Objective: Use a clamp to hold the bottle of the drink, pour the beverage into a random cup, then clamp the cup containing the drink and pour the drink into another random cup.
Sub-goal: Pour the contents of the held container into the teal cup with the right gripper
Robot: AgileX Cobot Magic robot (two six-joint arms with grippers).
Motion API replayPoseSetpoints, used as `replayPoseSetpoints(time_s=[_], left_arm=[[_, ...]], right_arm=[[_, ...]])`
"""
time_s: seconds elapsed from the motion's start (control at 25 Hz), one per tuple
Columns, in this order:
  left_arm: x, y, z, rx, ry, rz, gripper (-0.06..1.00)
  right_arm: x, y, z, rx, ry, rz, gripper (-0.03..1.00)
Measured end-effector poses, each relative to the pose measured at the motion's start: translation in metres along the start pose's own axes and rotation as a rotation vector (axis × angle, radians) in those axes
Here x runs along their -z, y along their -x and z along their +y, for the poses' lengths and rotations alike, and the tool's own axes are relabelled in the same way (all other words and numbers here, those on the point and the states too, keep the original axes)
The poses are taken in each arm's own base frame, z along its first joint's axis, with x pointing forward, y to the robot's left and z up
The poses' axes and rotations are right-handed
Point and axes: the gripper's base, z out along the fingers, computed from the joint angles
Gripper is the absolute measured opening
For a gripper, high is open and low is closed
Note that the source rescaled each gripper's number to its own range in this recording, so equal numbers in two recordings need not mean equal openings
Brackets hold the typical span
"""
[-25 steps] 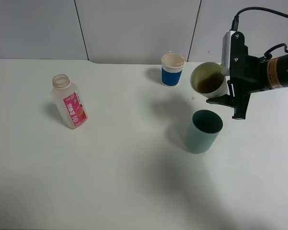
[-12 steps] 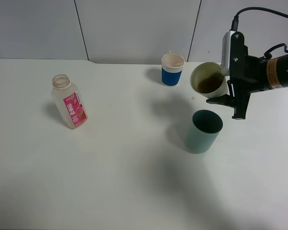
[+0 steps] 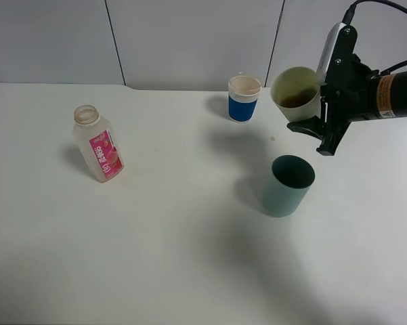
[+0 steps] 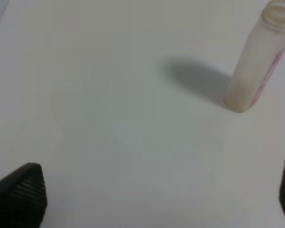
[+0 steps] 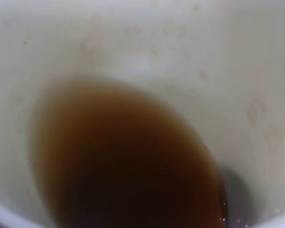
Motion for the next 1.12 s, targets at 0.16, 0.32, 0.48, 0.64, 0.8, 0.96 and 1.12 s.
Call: replayPoseSetpoints(time_s=[0.16,0.32,0.48,0.64,0.8,0.96,1.12], left_arm=[[0.0,0.0,0.0,0.0,0.0,0.0,1.0],[0.0,0.0,0.0,0.0,0.0,0.0,1.0],[0.0,0.0,0.0,-0.001,0.0,0.0,1.0],[0.0,0.0,0.0,-0.001,0.0,0.0,1.0],[0.0,0.0,0.0,-0.001,0.0,0.0,1.0],[0.0,0.0,0.0,-0.001,0.0,0.0,1.0],[0.0,0.0,0.0,-0.001,0.0,0.0,1.0]], right_arm=[[-0.008,-0.006,-0.005,0.041,0.001,0.03,0.0],[-0.019,-0.009,-0.016,0.106,0.001,0.032,0.0],[-0.027,-0.007,-0.02,0.148,0.03,-0.019,0.0],[-0.025,0.003,-0.018,0.204,0.085,-0.123,0.0],[-0.017,0.016,-0.013,0.289,0.145,-0.227,0.0],[-0.008,0.017,-0.014,0.34,0.158,-0.24,0.0],[0.005,0.015,-0.022,0.355,0.119,-0.221,0.0]])
